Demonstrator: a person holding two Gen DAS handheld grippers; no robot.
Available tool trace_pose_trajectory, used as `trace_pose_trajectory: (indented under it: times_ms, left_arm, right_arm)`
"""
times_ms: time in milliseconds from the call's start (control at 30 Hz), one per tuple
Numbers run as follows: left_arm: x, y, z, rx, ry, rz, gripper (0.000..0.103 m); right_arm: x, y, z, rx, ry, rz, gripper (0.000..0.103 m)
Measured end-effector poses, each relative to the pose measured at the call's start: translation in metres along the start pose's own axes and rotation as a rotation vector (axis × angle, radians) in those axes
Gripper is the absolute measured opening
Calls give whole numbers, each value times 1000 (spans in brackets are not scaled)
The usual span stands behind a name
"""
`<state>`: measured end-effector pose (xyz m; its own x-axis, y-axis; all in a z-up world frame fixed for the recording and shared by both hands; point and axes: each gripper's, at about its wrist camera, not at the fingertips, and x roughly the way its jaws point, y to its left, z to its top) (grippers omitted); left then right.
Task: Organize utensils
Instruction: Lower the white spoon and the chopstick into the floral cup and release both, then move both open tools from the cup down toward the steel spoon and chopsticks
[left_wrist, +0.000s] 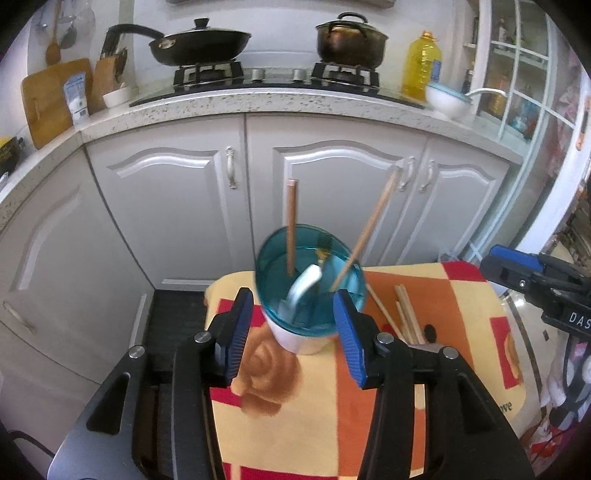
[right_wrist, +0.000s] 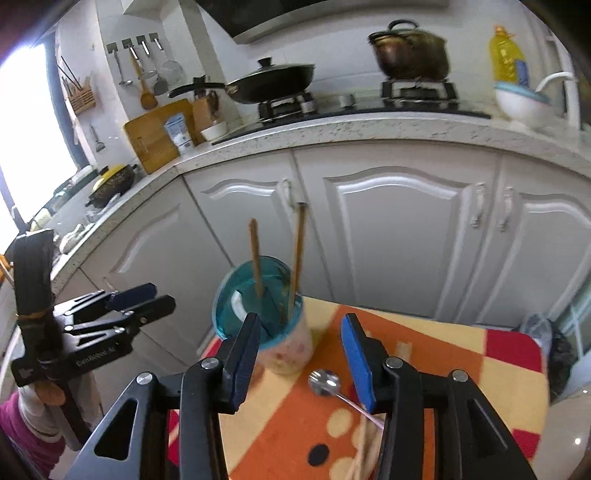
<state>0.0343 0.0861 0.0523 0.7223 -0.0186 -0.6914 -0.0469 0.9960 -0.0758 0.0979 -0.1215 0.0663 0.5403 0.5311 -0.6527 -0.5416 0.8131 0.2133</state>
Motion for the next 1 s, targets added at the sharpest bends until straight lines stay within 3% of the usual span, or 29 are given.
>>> trace_pose_trajectory:
  times_ms: [267,533,767,1000]
  left_arm:
    - [-5,-38,-13,23,-2,-58,45]
    - [9,-62,-28,30,45,-101,45]
    - [39,-55,-56,-2,132,-113,45]
    - [64,-42,-79,-44,201,-102,45]
  right_arm:
    - [-37,-15,-36,38,-22,-150,44]
    - [-39,-33,-66,78,29,-186,44]
    - [6,-51,-96,88,135,-94,44]
    - [76,-74,-121,21,287,-108,44]
